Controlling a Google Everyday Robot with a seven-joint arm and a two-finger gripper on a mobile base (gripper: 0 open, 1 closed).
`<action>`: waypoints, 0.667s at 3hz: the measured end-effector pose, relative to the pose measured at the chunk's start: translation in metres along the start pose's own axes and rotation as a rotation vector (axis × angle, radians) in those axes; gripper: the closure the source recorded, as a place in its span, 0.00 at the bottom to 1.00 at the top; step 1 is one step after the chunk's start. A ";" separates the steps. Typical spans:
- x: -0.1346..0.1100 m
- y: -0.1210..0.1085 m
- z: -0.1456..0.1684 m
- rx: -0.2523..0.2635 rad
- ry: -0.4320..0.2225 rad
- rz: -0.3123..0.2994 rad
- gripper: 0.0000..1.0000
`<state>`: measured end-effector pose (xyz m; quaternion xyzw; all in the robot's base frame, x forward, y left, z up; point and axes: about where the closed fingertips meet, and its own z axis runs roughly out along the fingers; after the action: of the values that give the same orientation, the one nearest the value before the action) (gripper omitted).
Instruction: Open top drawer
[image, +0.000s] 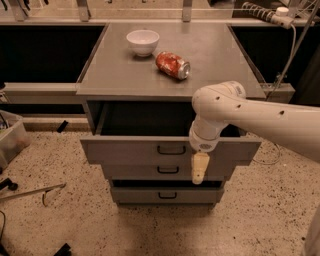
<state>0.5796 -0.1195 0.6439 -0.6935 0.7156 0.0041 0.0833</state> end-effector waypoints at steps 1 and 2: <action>0.000 0.000 -0.001 0.000 0.000 0.000 0.00; 0.002 0.037 -0.008 -0.034 -0.030 0.014 0.00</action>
Offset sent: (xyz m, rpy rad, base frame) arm -0.2661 -0.0064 0.0137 0.2252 0.2316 -0.0455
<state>0.5418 -0.1206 0.6471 -0.6895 0.7190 0.0274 0.0822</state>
